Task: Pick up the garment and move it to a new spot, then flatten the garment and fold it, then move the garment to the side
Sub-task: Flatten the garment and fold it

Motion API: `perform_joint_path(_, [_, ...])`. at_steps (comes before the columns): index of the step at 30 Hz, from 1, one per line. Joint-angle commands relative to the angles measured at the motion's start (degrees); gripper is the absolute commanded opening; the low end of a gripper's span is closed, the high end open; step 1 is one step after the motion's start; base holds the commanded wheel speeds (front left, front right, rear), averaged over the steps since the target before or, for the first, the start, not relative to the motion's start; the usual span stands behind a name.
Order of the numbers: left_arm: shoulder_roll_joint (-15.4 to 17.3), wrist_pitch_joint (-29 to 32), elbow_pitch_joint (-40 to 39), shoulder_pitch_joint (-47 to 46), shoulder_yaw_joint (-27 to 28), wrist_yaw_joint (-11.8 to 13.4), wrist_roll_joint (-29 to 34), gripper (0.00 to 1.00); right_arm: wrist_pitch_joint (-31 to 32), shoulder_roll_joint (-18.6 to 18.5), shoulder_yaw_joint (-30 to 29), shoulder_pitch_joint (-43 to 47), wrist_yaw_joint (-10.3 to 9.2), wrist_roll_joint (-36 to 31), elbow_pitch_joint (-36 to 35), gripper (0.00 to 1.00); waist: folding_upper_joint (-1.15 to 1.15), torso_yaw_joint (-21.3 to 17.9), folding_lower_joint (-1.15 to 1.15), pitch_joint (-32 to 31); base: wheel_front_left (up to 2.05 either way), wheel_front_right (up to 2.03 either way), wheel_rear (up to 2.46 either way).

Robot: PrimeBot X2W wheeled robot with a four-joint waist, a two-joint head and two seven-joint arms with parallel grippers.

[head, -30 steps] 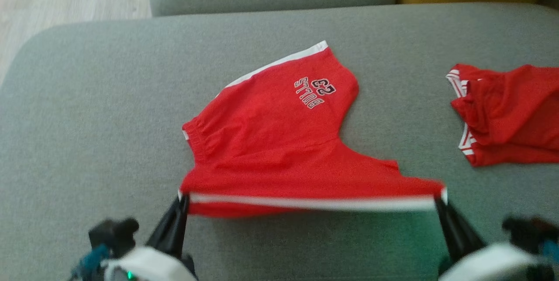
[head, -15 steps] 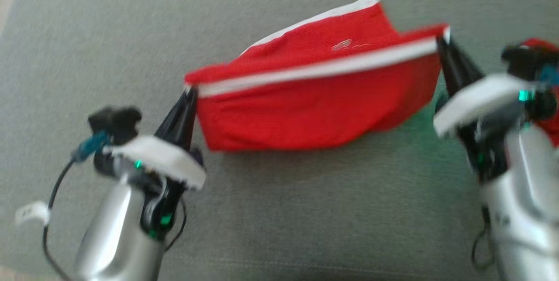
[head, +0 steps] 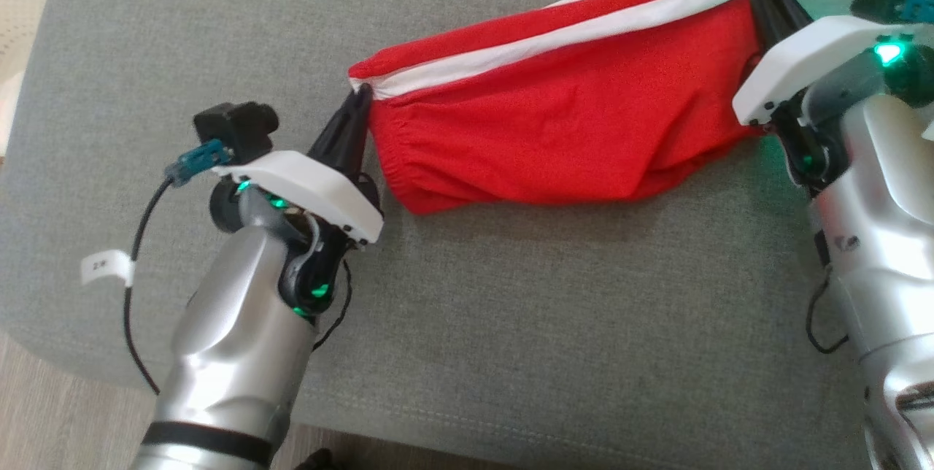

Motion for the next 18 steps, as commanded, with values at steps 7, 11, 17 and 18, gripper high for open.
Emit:
perform_joint_path(7, [1.1,-5.3,3.7,-3.8,-3.2,0.0,-2.6,1.00,-10.1,0.6,4.9,-3.6,0.39,1.2,4.6,1.00,0.00,-1.5,-0.01,0.2,0.00,0.00,0.00])
perform_joint_path(11, [2.0,-8.6,3.4,-3.0,-3.3,2.3,0.7,1.00,-16.0,0.8,6.9,-3.0,0.39,1.2,4.3,1.00,0.00,-3.1,-0.01,-0.9,0.00,0.00,0.00])
perform_joint_path(17, [4.8,-9.7,-7.0,2.3,1.2,8.6,7.8,1.00,-19.7,0.1,6.2,1.4,0.39,-2.6,-3.6,1.00,0.00,-5.6,-0.01,-3.0,0.00,0.00,0.00])
perform_joint_path(18, [5.2,-9.7,-9.7,3.6,2.5,9.4,9.1,1.00,-19.8,0.2,5.4,2.8,0.39,-3.4,-5.7,1.00,0.00,-6.1,-0.01,-3.3,0.00,0.00,0.00])
